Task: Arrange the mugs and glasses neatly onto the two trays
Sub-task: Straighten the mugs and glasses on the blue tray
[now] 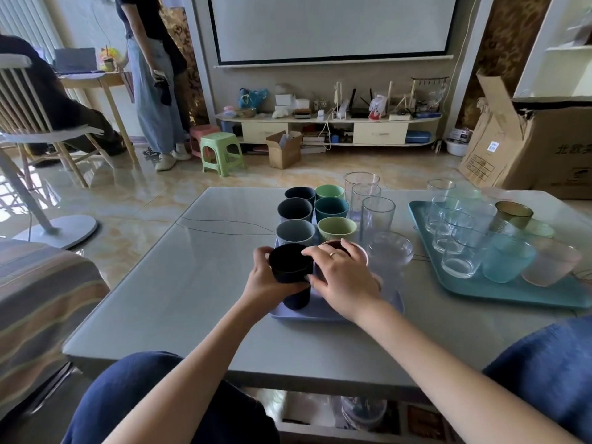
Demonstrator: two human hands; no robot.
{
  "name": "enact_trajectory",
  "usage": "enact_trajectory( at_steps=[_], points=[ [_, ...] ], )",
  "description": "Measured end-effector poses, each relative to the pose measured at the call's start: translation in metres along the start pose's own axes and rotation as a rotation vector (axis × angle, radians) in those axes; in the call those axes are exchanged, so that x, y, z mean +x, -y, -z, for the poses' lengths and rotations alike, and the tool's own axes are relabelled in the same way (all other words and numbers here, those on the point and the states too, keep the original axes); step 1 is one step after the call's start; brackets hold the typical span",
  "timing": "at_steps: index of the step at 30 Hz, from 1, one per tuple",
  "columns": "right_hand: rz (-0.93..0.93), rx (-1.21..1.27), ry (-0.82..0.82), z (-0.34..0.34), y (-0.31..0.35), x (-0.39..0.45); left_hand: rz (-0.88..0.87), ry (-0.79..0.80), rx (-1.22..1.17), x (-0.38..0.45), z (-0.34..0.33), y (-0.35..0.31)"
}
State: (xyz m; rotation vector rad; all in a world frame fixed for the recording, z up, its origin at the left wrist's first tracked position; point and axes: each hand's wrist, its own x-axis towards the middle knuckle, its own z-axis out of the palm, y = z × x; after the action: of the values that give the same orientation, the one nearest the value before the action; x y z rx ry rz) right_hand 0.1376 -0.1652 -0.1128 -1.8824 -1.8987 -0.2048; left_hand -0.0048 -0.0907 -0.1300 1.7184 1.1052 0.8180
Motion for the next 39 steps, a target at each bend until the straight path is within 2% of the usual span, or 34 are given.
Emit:
enact_trajectory(
  at_steps=[5, 8, 12, 15, 17, 24, 39],
  points=[
    [-0.019, 0.080, 0.122, -0.004, -0.011, 0.008, -0.100, 0.046, 0.120, 0.012, 0.009, 0.006],
    [0.006, 0.042, 0.123, 0.001, -0.014, 0.013, -0.167, 0.056, 0.122, 0.015, 0.012, 0.014],
    [0.059, -0.001, 0.206, 0.013, -0.016, 0.020, -0.194, 0.055, 0.106, 0.020, 0.011, 0.018],
    [0.017, 0.108, 0.133, 0.020, -0.019, 0.040, -0.187, 0.058, 0.101, 0.025, 0.010, 0.021],
    [-0.016, 0.099, 0.107, 0.020, -0.023, 0.059, -0.195, 0.077, 0.113, 0.026, 0.010, 0.023],
    [-0.017, -0.118, 0.382, 0.019, -0.018, 0.098, -0.198, 0.079, 0.116, 0.026, 0.010, 0.020],
    [-0.050, 0.043, 0.356, 0.014, -0.015, 0.097, -0.179, 0.093, 0.125, 0.022, 0.011, 0.013]
  ],
)
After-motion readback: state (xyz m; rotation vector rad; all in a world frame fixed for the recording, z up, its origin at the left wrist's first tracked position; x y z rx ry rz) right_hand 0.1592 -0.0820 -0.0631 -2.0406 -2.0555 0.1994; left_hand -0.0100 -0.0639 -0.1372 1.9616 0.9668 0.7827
